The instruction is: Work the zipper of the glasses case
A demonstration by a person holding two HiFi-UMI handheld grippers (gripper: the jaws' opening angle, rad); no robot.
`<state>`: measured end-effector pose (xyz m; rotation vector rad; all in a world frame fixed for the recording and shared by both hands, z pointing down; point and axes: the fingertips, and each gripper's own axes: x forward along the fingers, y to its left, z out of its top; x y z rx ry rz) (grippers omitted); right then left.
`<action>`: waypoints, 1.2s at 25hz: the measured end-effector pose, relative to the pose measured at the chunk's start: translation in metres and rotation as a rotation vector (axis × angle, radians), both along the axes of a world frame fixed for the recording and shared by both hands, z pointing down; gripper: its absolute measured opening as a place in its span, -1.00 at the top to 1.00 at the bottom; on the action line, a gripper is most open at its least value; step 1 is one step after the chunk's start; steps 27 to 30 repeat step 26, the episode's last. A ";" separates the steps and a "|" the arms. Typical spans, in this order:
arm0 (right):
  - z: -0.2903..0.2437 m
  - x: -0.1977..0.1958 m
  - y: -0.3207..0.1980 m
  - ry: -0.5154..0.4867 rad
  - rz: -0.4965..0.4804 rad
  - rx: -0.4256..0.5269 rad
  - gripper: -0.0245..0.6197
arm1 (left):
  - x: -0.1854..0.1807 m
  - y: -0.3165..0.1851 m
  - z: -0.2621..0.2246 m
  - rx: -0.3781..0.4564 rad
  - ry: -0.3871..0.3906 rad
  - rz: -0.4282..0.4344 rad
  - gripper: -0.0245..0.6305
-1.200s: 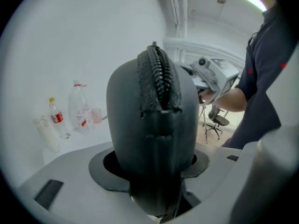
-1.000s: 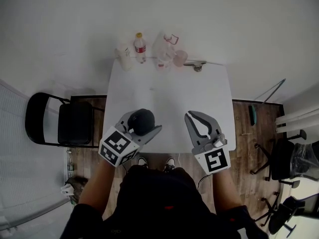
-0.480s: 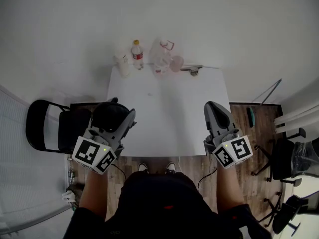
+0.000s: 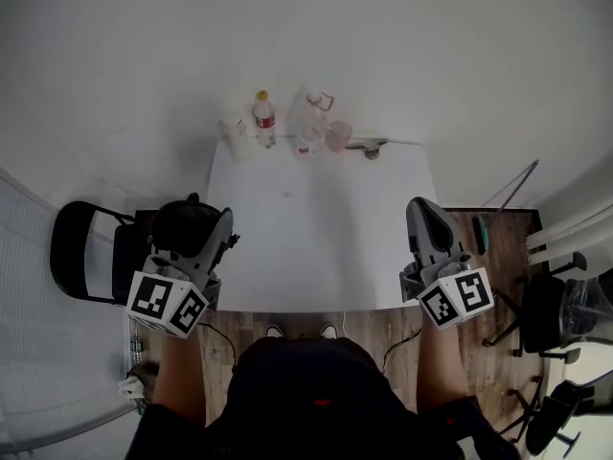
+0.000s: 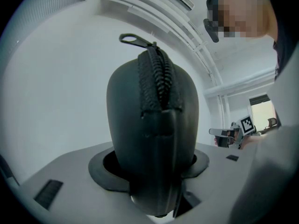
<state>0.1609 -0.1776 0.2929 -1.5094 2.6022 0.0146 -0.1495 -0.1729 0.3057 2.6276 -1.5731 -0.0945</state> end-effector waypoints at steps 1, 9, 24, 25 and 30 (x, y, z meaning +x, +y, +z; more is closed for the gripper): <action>-0.001 -0.001 0.000 0.005 0.000 0.005 0.86 | 0.001 -0.001 0.001 -0.003 -0.003 0.002 0.11; 0.000 -0.004 -0.005 0.028 -0.004 0.006 0.87 | 0.005 -0.006 0.002 -0.006 0.010 0.013 0.11; 0.000 -0.009 0.001 0.048 -0.027 0.013 0.87 | 0.016 -0.003 -0.004 0.010 -0.023 0.038 0.11; 0.000 -0.009 0.002 0.049 -0.028 0.013 0.87 | 0.017 -0.002 -0.004 0.009 -0.024 0.041 0.11; 0.000 -0.009 0.003 0.050 -0.029 0.013 0.87 | 0.018 -0.002 -0.003 0.009 -0.026 0.043 0.11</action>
